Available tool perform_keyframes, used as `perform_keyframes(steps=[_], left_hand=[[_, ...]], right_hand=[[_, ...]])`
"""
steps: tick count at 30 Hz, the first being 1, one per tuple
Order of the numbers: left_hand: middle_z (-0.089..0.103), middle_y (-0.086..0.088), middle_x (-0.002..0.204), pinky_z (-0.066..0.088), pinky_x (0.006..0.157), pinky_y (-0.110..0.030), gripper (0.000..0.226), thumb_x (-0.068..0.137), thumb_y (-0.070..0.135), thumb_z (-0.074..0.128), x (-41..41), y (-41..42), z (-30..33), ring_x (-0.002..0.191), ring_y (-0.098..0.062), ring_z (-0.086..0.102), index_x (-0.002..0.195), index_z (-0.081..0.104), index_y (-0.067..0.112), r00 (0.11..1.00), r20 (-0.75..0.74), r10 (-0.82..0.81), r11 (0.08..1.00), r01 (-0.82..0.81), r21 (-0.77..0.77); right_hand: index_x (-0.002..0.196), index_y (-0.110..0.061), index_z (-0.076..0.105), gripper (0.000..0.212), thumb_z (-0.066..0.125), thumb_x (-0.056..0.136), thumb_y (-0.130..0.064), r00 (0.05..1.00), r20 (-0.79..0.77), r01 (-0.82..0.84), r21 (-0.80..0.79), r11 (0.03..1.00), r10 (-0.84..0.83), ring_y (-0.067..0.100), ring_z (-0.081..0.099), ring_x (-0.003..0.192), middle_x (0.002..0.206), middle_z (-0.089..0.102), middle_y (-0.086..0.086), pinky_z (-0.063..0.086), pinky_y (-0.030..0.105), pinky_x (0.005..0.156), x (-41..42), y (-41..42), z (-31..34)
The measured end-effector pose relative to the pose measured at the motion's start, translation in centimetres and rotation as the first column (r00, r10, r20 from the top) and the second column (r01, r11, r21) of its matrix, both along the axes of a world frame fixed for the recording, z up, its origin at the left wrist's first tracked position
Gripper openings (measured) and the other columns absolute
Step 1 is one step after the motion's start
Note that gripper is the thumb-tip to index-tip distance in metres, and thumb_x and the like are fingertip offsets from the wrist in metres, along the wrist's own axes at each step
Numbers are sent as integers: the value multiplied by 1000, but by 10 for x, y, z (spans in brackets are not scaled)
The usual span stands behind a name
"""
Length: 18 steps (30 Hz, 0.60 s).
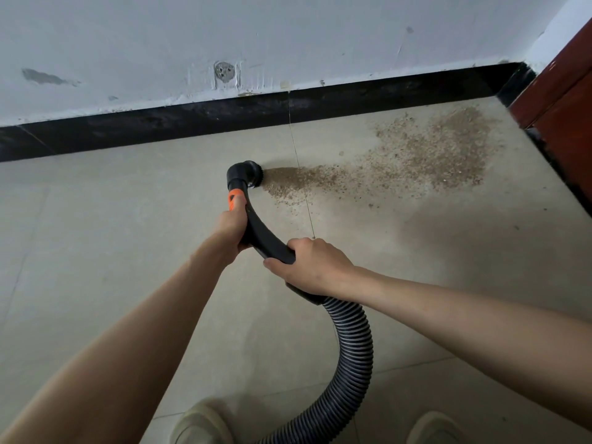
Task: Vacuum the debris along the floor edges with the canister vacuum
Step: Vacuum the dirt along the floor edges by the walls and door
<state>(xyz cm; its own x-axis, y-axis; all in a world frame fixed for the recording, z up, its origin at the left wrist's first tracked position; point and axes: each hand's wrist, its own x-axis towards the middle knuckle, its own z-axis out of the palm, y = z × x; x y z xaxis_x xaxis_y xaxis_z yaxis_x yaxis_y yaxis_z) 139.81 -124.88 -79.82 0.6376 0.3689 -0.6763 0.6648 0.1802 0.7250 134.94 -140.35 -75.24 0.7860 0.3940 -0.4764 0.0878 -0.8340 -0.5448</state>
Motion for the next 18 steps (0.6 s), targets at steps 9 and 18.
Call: perform_keyframes(steps=[9,18], left_hand=[[55,-8,92,52,67,-34,52,96,54,36,14,-11,6,92,-26,58,110,44,5,995,-2,-99,995,99,9],[53,-7,93,51,65,-33,49,97,51,35,6,-7,5,91,-25,57,112,41,6,997,-7,-75,997,76,18]], right_hand=[[87,-20,52,40,49,90,-60,997,-32,69,40,997,-67,25,65,84,91,67,4,48,33,69,6,-9,2],[74,-23,48,38,52,90,-58,998,-53,36,87,996,-31,24,64,82,88,67,3,47,32,67,5,-10,2]])
